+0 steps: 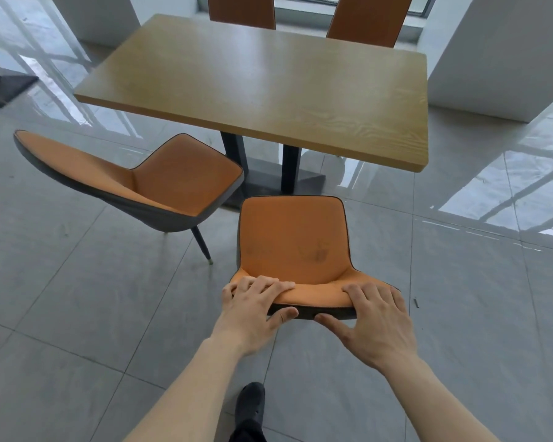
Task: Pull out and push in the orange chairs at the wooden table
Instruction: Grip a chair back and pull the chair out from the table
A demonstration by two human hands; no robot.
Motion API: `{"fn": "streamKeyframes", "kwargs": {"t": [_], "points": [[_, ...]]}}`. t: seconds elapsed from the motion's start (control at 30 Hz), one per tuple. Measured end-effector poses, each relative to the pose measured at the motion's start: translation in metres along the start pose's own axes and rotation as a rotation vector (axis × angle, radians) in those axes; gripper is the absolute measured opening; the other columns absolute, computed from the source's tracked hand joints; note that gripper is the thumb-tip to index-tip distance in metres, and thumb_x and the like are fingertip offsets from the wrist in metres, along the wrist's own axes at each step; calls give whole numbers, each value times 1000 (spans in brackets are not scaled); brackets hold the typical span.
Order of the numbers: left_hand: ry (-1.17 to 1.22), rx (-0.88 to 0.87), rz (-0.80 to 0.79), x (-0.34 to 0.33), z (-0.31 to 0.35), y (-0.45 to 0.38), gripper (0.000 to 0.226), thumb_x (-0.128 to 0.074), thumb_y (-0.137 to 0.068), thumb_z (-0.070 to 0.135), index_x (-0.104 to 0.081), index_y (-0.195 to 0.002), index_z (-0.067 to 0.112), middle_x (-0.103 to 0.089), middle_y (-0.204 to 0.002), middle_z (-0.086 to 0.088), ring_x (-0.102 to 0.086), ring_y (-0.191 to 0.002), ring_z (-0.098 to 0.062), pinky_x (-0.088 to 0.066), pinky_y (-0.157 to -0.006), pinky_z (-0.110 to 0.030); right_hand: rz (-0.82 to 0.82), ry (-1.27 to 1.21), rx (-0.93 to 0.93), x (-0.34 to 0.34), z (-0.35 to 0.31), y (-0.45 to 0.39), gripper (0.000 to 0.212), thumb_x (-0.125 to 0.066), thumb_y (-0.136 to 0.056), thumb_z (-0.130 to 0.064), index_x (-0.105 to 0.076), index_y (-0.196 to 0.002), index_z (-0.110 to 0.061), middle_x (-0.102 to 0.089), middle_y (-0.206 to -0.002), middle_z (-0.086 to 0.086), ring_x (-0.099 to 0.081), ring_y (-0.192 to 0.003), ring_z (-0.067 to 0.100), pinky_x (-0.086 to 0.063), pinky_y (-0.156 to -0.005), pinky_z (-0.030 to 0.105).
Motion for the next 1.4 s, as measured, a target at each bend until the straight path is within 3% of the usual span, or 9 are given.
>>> {"fn": "streamKeyframes", "kwargs": {"t": [0.3,0.6,1.0,1.23,1.4], "points": [[1,-47,25,27,-8,-65,56,-26,-93,78,-33,-143,54,-43,-141,24,-28,-131,-11,-13,-110,-42,-4,0,-31,13,4,-66,109,-1,-67,-103,-49,-139,-36,-55,-136,-6,-43,-131,24,-26,-120,42],[14,-79,20,50,-26,-113,67,-12,-84,87,-32,-140,56,-43,-138,25,-29,-129,-10,-17,-109,-44,6,-7,-55,24,-7,-113,108,-6,-69,-103,-53,-136,-34,-58,-133,-4,-47,-128,26,-26,-120,45],[-1,-100,0,70,-45,-139,62,-20,-87,83,-33,-142,58,-43,-138,24,-29,-129,-12,-17,-106,-43,-12,-21,-85,25,-24,-136,113,1,-67,-103,-49,-140,-34,-52,-136,-4,-41,-130,25,-26,-119,46],[-10,-172,-17,81,-14,-134,61,-22,-88,82,-34,-142,56,-43,-138,24,-29,-127,-12,-18,-106,-43,-18,-7,-153,52,-7,-111,113,-1,-67,-103,-43,-147,-35,-48,-143,-4,-37,-139,25,-16,-125,49],[-43,-123,-51,86,-14,-133,65,-23,-90,83,-31,-148,53,-42,-147,21,-27,-137,-13,-11,-118,-46,-112,-39,-141,59,-10,-111,118,-3,-63,-104,-23,-159,-40,-27,-166,0,-14,-156,29,0,-127,56]]}}
Point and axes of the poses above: each hand's wrist, its own y-axis away from the middle knuckle, its own x-axis out of the back of the hand, z = x × y, the point moved 5 cm from there along -y, towards the middle knuckle
